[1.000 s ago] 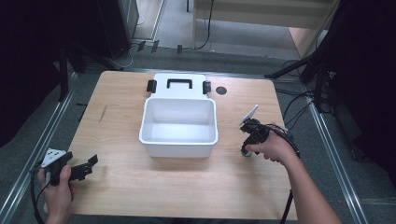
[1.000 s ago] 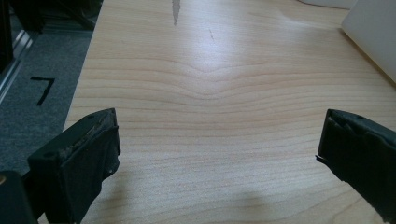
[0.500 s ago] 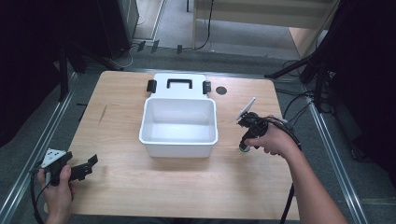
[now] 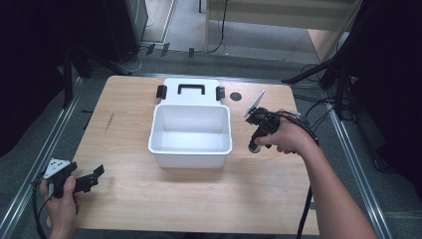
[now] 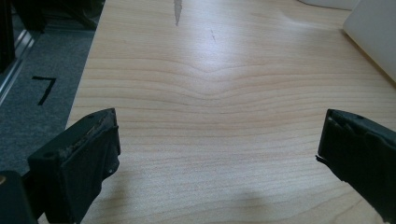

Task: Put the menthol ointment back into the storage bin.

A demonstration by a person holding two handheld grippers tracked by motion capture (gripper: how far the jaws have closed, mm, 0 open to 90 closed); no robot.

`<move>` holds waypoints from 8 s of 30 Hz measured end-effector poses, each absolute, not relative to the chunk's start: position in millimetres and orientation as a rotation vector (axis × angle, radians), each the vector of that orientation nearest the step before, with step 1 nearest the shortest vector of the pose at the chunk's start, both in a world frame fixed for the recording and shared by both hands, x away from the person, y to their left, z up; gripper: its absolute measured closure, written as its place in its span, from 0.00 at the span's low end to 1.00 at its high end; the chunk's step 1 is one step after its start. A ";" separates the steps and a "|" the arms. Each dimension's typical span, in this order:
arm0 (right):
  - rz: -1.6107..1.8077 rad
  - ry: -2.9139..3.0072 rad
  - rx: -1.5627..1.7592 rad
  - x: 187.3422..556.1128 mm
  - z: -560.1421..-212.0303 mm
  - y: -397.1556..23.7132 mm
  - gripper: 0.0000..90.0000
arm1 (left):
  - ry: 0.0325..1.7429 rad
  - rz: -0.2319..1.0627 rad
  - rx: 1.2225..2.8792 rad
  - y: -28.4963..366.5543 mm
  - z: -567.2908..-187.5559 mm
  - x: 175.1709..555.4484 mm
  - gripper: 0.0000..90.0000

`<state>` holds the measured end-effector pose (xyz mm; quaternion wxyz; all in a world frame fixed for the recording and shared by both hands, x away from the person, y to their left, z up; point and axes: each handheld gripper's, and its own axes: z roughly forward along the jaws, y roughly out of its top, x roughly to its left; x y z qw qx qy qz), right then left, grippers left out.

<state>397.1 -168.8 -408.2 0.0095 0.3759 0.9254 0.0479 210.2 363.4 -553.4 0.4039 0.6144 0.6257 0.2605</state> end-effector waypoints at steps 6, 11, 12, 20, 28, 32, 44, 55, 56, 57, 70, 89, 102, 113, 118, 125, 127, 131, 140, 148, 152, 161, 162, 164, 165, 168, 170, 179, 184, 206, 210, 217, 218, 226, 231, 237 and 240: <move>0.152 2.888 1.163 401.6 -395.9 -162.5 0.57 | 1.580 0.655 1.550 363.3 -553.5 210.4 0.00; 0.147 2.885 1.137 404.4 -381.4 -153.3 0.57 | 1.581 0.654 1.546 363.0 -553.6 210.7 0.00; 0.155 2.884 1.129 404.6 -378.8 -151.2 0.57 | 1.579 0.656 1.549 363.2 -553.6 210.7 0.00; 0.153 2.884 1.093 405.1 -358.6 -133.1 0.57 | 1.579 0.653 1.551 363.2 -553.5 210.7 0.00; 0.195 2.881 1.062 404.3 -339.4 -116.9 0.57 | 1.577 0.655 1.554 362.9 -553.4 210.7 0.00; 0.217 2.893 1.020 403.4 -329.7 -104.1 0.57 | 1.576 0.656 1.557 363.0 -553.4 210.7 0.00; 0.226 2.944 0.899 399.9 -331.4 -77.7 0.57 | 1.573 0.656 1.562 363.2 -553.3 210.5 0.00; 0.223 3.024 0.455 398.5 -350.9 -68.4 0.57 | 1.576 0.653 1.558 363.0 -553.3 210.7 0.00; 0.219 3.022 0.404 398.1 -353.1 -67.8 0.57 | 1.576 0.654 1.559 363.0 -553.3 210.7 0.00; 0.217 3.025 0.354 397.4 -355.3 -67.2 0.57 | 1.576 0.654 1.559 363.0 -553.3 210.7 0.00; 0.178 3.041 0.184 398.4 -377.0 -64.0 0.57 | 1.575 0.652 1.559 363.1 -553.3 210.7 0.00; 0.142 3.050 0.111 400.8 -413.8 -62.2 0.57 | 1.576 0.654 1.561 363.0 -553.4 211.0 0.00; 0.017 3.027 0.116 400.3 -431.2 -51.0 0.57 | 1.576 0.651 1.566 362.8 -553.3 210.8 0.00; -0.035 3.025 0.090 401.9 -440.3 -40.5 0.57 | 1.578 0.652 1.566 362.7 -553.3 210.8 0.00; -0.057 3.043 0.137 403.9 -442.7 -37.2 0.57 | 1.577 0.656 1.571 362.6 -553.3 211.1 0.00; -0.064 3.061 0.153 404.0 -444.1 -32.2 0.57 | 1.577 0.655 1.571 362.3 -553.3 211.2 0.00; -0.063 3.062 0.140 403.6 -443.9 -29.4 0.57 | 1.578 0.656 1.571 362.2 -553.3 211.2 0.00; -0.087 3.068 0.142 403.5 -447.5 -26.1 0.57 | 1.578 0.656 1.573 362.1 -553.2 211.2 0.00; -0.165 3.076 0.130 403.3 -461.5 -21.9 0.57 | 1.577 0.655 1.575 362.0 -553.3 211.4 0.00; -0.160 3.087 0.155 402.8 -468.5 -22.0 0.56 | 1.577 0.657 1.576 361.8 -553.3 211.5 0.00; -0.150 3.090 0.149 403.3 -467.0 -22.6 0.56 | 1.576 0.658 1.578 361.8 -553.4 211.6 0.00; -0.040 3.092 0.204 403.9 -448.8 -27.0 0.51 | 1.566 0.658 1.588 361.3 -553.3 211.5 0.00; -0.036 3.087 0.212 404.1 -445.8 -27.8 0.51 | 1.566 0.659 1.592 361.1 -553.2 211.5 0.00; -0.029 3.081 0.217 404.5 -442.8 -28.6 0.50 | 1.566 0.659 1.593 360.9 -553.2 211.6 0.00; -0.016 3.076 0.219 405.0 -439.8 -29.6 0.49 | 1.566 0.659 1.590 360.7 -553.2 211.7 0.00; 0.034 3.080 0.242 404.4 -428.8 -32.2 0.49 | 1.565 0.661 1.591 360.8 -553.3 211.8 0.00; 0.077 3.086 0.239 403.2 -420.1 -34.2 0.49 | 1.565 0.660 1.590 360.8 -553.3 211.9 0.00; 0.182 3.054 0.250 399.2 -384.4 -46.9 0.47 | 1.567 0.657 1.593 360.9 -553.2 212.0 0.00; 0.189 3.039 0.265 396.4 -374.0 -57.6 0.45 | 1.566 0.659 1.592 360.7 -553.3 212.0 0.00; 0.229 2.999 0.414 399.4 -372.2 -124.5 0.41 | 1.568 0.662 1.592 360.4 -553.3 212.0 0.00; 0.232 3.001 0.437 399.5 -378.2 -134.9 0.40 | 1.567 0.664 1.593 360.4 -553.3 211.9 0.00; 0.254 3.002 0.512 397.5 -390.7 -153.2 0.38 | 1.568 0.663 1.593 360.4 -553.2 211.7 0.00; 0.260 3.002 0.521 397.1 -392.4 -156.2 0.37 | 1.568 0.663 1.594 360.5 -553.2 211.6 0.00; 0.304 2.922 0.688 391.4 -403.6 -182.1 0.33 | 1.571 0.668 1.594 360.2 -553.1 211.5 0.00; 0.382 2.839 0.851 387.6 -413.1 -199.9 0.22 | 1.571 0.674 1.595 359.6 -553.1 211.5 0.00; 0.531 2.702 1.004 380.8 -428.4 -222.5 0.15 | 1.572 0.673 1.595 359.3 -553.2 211.4 0.00; 0.641 2.644 1.036 372.8 -436.0 -233.2 0.09 | 1.572 0.674 1.594 359.4 -553.2 211.4 0.00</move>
